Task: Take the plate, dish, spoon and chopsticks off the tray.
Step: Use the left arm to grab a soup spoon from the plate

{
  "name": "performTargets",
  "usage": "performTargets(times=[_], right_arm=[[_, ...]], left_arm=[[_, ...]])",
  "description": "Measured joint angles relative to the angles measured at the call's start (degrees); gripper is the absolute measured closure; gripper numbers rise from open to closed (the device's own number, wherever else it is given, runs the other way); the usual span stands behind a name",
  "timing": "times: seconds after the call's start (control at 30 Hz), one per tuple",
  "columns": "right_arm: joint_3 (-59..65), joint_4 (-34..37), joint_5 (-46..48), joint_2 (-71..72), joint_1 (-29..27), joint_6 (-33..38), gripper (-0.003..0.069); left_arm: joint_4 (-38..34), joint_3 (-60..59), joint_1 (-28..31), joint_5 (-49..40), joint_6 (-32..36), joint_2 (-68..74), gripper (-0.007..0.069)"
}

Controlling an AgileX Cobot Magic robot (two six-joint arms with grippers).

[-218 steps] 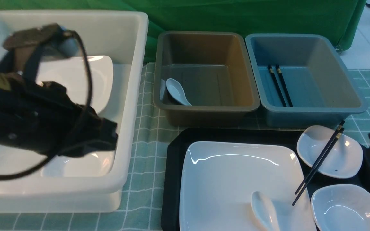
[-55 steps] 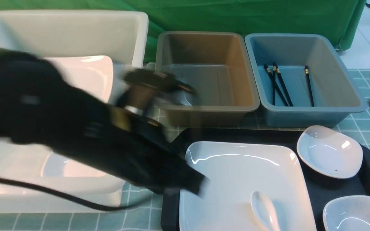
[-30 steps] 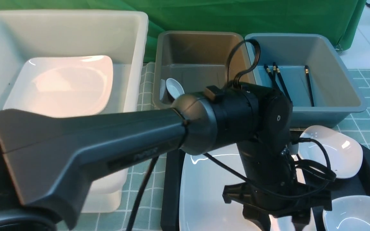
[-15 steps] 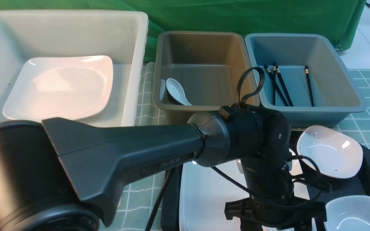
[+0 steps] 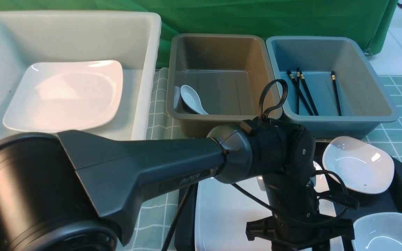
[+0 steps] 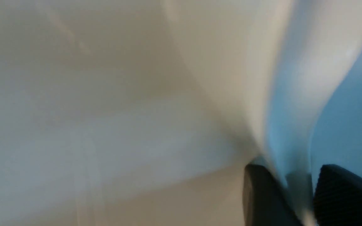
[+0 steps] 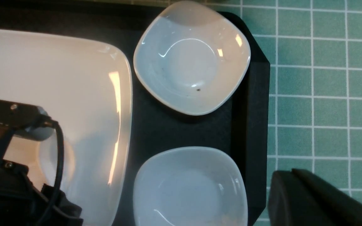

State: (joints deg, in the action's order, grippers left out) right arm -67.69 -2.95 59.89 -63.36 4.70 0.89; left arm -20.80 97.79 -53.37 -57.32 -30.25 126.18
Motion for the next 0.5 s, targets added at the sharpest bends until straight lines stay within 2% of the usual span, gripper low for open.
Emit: performTargets(times=[0.07, 0.17, 0.3, 0.5], right_arm=[[0.00, 0.00, 0.00, 0.00, 0.00, 0.06, 0.0642], [0.00, 0.00, 0.00, 0.00, 0.00, 0.27, 0.0642], [0.00, 0.00, 0.00, 0.00, 0.00, 0.80, 0.0641], [0.00, 0.00, -0.02, 0.00, 0.00, 1.64, 0.0640]], left_arm=[[0.10, 0.00, 0.33, 0.00, 0.11, 0.00, 0.0473], [0.34, 0.00, 1.66, -0.28, 0.33, 0.00, 0.0576], [0.69, 0.00, 2.45, -0.84, 1.99, 0.00, 0.0587], [1.91, 0.07, 3.18, -2.63, 8.01, -0.23, 0.0587]])
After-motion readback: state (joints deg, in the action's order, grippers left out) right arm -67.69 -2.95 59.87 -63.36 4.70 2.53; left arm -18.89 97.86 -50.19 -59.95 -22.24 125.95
